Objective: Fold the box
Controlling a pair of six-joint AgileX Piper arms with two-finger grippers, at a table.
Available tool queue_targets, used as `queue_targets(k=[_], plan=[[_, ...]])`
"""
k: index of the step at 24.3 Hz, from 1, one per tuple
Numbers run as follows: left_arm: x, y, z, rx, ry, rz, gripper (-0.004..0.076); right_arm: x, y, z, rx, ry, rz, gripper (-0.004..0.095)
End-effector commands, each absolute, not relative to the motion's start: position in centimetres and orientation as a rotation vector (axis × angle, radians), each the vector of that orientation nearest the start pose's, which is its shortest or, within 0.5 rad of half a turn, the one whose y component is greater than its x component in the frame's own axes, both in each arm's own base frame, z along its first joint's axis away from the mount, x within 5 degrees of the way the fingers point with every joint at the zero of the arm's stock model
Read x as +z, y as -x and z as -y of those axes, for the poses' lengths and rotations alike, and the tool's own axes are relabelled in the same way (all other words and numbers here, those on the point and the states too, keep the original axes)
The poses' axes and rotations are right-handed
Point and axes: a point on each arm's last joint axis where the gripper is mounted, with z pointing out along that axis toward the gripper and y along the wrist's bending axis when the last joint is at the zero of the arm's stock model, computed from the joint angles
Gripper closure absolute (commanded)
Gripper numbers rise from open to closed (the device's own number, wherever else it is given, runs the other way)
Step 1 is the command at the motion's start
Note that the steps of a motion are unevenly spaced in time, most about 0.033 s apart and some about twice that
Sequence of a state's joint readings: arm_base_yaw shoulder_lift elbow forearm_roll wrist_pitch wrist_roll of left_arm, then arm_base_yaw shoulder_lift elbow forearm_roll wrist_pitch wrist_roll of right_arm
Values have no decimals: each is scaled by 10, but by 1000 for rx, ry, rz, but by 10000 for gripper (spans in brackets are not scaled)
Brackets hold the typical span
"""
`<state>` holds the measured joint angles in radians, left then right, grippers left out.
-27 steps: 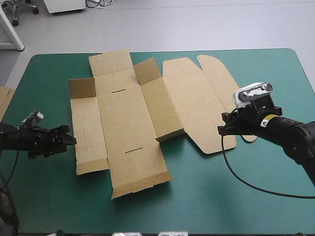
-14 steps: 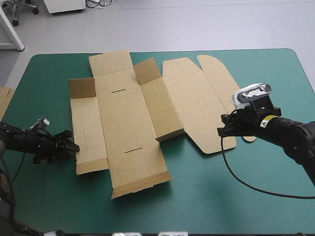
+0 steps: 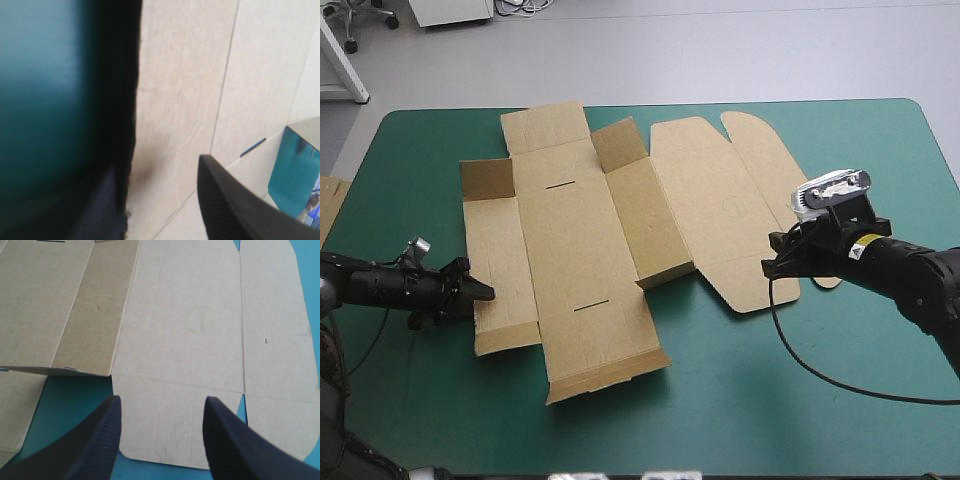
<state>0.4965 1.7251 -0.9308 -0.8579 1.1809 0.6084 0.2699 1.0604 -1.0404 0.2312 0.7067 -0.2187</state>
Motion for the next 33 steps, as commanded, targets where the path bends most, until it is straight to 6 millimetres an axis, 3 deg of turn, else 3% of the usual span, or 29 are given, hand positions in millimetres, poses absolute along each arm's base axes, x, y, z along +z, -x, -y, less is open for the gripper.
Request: queue_targets(k=[1, 7, 14, 19, 23, 27, 29, 33], plan=[[205, -278, -61, -1248, 404, -2679, 374, 393, -206, -69, 290, 398, -2055, 428], [205, -283, -39, -1259, 302, -2707, 405, 393, -206, -69, 288, 399, -2055, 441], [211, -283, -39, -1194, 285, -2697, 691, 393, -206, -69, 288, 399, -2055, 470], [222, -282, -40, -1101, 270, -2661, 729, 393, -206, -69, 290, 396, -2056, 469], [255, -285, -45, -953, 158, -2617, 734, 395, -207, -68, 273, 403, -2047, 469], [311, -300, -42, -764, -53, -2517, 734, 408, -206, -68, 262, 405, -2007, 470], [341, -310, -23, -574, -267, -2526, 734, 419, -205, -67, 254, 404, -1973, 469], [391, -317, -3, -281, -467, -2459, 734, 428, -204, -65, 225, 411, -1942, 469]])
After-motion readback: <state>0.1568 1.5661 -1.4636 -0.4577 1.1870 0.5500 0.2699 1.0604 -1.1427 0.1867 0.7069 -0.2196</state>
